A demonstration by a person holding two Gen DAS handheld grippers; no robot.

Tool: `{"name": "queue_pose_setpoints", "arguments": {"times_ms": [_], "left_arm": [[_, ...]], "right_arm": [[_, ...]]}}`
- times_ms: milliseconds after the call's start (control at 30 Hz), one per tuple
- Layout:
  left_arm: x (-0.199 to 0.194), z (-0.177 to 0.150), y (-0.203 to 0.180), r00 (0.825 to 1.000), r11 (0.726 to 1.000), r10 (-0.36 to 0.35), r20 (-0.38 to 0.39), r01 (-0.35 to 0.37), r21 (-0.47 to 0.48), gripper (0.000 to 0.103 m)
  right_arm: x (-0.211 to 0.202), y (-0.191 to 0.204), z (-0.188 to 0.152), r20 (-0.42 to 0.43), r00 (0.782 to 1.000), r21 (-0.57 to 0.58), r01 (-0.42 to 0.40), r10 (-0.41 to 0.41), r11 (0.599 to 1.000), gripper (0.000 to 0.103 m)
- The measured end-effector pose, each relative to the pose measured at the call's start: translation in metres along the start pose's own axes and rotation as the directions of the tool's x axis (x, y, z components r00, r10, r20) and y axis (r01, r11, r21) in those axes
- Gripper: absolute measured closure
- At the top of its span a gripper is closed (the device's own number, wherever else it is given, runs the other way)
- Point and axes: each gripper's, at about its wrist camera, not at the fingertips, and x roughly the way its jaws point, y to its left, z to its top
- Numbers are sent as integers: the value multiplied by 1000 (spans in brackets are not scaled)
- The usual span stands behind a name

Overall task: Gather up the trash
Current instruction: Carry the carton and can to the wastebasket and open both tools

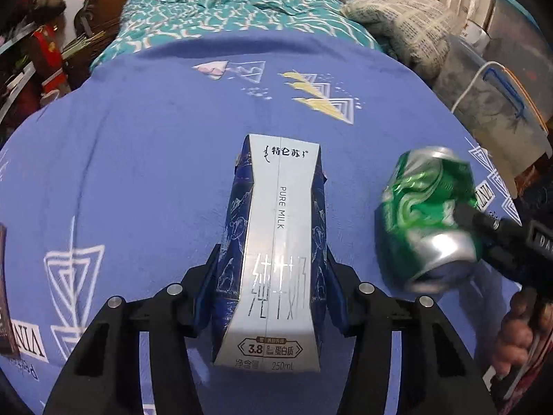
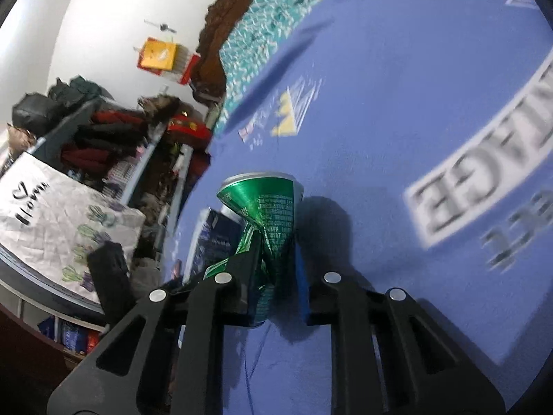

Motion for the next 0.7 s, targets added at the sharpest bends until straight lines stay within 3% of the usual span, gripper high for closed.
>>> {"name": "queue_pose_setpoints", "arguments": {"times_ms": [67,167,300,400,500,600,633,667,700], "left_arm": [[4,10,-14,999,1000,-30,-28,30,-5,53],[7,34,-67,997,996,-66,-29,67,65,53],[20,69,-160,980,958,-181,-78,194,213,53],[36,95,-257,965,889,-239,-109,263,375,53],[53,117,-335,949,830,-280,-143,315,461,53],[75,135,-408,941,792,-296,-165,338,508,50],[83,138,-429,942,781,-289,-170,334,528,44],[95,142,-449,947,777,-269,-174,320,542,27],[102,143,-460,954,781,-249,-165,299,548,23]], "right_arm": [[-20,-13,14,31,999,11,-13,12,1000,83],[-53,-35,34,85,996,24,-5,3,1000,83],[-121,-80,64,206,978,84,28,-45,996,83],[-185,-113,86,328,938,129,78,-117,989,83],[-244,-149,107,428,876,210,143,-222,967,83],[-278,-179,132,466,827,278,201,-315,939,83],[-283,-187,139,465,815,291,228,-345,929,80],[-285,-195,150,451,805,302,268,-385,915,77],[-284,-199,155,431,805,308,294,-408,905,72]]}}
